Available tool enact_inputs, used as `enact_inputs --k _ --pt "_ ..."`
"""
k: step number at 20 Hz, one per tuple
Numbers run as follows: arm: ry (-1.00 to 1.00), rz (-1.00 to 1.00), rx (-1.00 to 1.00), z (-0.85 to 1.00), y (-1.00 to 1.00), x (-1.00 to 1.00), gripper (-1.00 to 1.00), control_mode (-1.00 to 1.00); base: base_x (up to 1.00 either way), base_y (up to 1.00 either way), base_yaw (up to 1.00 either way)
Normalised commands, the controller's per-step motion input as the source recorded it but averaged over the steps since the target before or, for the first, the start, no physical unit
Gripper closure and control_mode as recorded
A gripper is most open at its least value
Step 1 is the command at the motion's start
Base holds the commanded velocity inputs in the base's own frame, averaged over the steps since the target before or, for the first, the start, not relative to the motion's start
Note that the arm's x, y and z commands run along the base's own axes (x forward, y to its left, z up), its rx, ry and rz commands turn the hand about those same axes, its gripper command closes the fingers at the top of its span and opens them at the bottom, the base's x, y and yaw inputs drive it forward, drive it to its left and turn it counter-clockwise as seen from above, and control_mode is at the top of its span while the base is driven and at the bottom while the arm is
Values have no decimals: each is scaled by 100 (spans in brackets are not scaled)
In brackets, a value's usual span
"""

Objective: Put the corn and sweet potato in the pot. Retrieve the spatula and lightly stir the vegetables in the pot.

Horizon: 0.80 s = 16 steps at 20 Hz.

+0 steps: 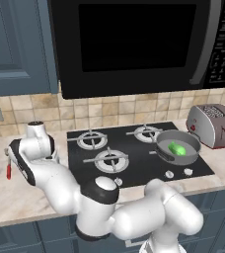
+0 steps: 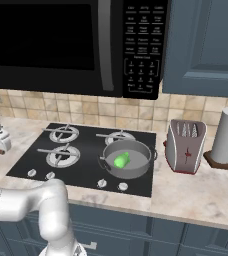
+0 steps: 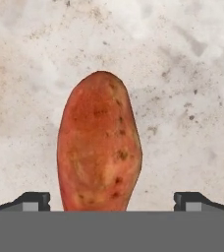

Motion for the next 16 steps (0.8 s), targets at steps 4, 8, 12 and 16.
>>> enact_inputs --k 4,8,12,16 --pt "8 0 -1 -11 10 0 -100 -100 0 0 0" --pt "4 0 0 -14 3 0 -100 -100 0 0 0" --pt "0 0 0 -17 1 0 -100 -100 0 0 0" --pt "0 0 0 -2 0 0 -100 -100 0 0 0"
